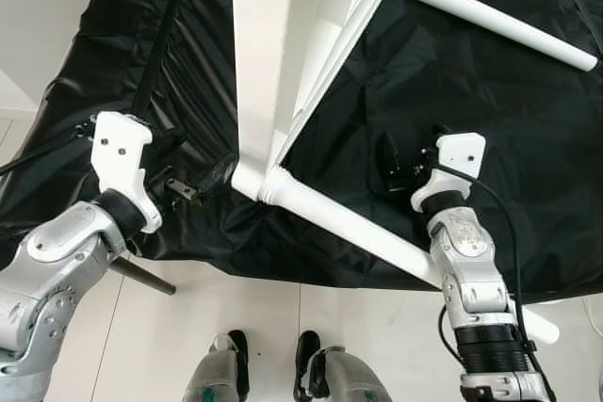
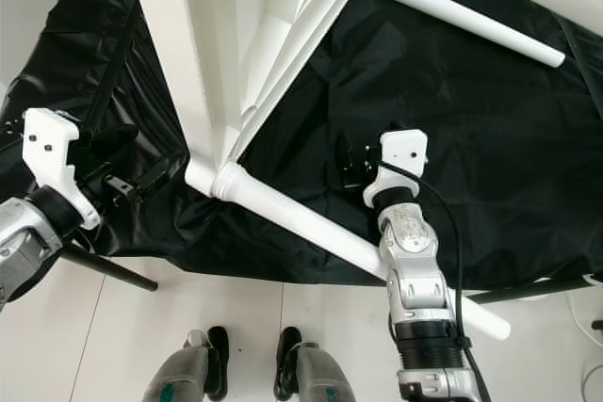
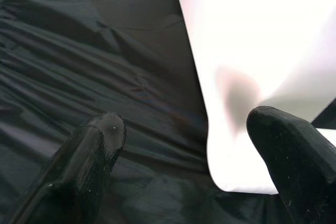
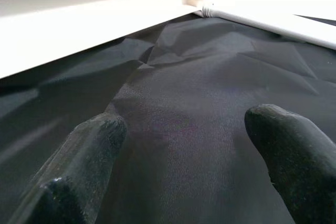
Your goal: Building children table
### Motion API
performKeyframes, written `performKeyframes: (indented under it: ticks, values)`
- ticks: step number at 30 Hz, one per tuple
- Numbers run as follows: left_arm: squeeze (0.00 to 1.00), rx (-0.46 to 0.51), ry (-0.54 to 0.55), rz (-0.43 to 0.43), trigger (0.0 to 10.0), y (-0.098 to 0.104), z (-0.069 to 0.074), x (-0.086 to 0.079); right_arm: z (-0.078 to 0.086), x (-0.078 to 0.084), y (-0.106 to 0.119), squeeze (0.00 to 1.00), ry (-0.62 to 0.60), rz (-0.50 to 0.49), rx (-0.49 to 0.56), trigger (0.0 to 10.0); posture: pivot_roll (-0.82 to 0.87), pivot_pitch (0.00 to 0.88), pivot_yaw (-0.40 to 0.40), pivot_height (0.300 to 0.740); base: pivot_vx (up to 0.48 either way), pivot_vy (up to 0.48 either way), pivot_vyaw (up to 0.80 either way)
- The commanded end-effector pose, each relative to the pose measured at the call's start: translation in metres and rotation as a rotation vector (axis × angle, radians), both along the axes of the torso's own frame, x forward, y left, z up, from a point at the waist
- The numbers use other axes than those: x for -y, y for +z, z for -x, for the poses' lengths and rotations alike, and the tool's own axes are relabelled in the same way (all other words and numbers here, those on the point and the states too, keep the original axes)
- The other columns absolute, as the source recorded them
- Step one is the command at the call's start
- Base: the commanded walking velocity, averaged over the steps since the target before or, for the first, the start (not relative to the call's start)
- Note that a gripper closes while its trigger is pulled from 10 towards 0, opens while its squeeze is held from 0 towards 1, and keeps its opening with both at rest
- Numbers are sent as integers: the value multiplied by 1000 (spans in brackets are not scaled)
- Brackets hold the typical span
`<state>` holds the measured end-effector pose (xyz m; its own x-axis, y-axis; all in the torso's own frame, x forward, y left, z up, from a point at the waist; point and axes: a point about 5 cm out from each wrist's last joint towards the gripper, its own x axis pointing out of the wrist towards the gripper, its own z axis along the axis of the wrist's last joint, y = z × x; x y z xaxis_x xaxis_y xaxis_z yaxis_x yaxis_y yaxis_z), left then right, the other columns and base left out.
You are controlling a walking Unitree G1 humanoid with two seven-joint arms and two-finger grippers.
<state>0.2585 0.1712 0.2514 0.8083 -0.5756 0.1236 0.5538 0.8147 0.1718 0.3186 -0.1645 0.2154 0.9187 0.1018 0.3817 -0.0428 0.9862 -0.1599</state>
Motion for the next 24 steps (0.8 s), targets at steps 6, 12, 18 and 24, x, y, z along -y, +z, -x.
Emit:
performKeyframes:
  ticks: [6, 12, 18, 24]
  values:
    - [0, -34, -231, -33, 10000, -4, 9, 12, 6, 8, -6, 0, -18, 11, -24, 10000, 92, 316, -14, 740, 0, 0, 0]
    - [0, -57, -269, -38, 10000, -9, 14, 14, 11, 12, -7, 0, -22, 18, -21, 10000, 80, 296, -8, 740, 0, 0, 0]
    - [0, -71, -277, -46, 10000, -17, 11, 17, 22, 7, -2, 0, 45, -24, 3, 10000, 54, 273, -1, 740, 0, 0, 0]
    - [0, -91, -290, -42, 10000, -22, 10, 20, 43, -6, -1, 0, 265, -54, -34, 10000, 43, 256, 3, 740, 0, 0, 0]
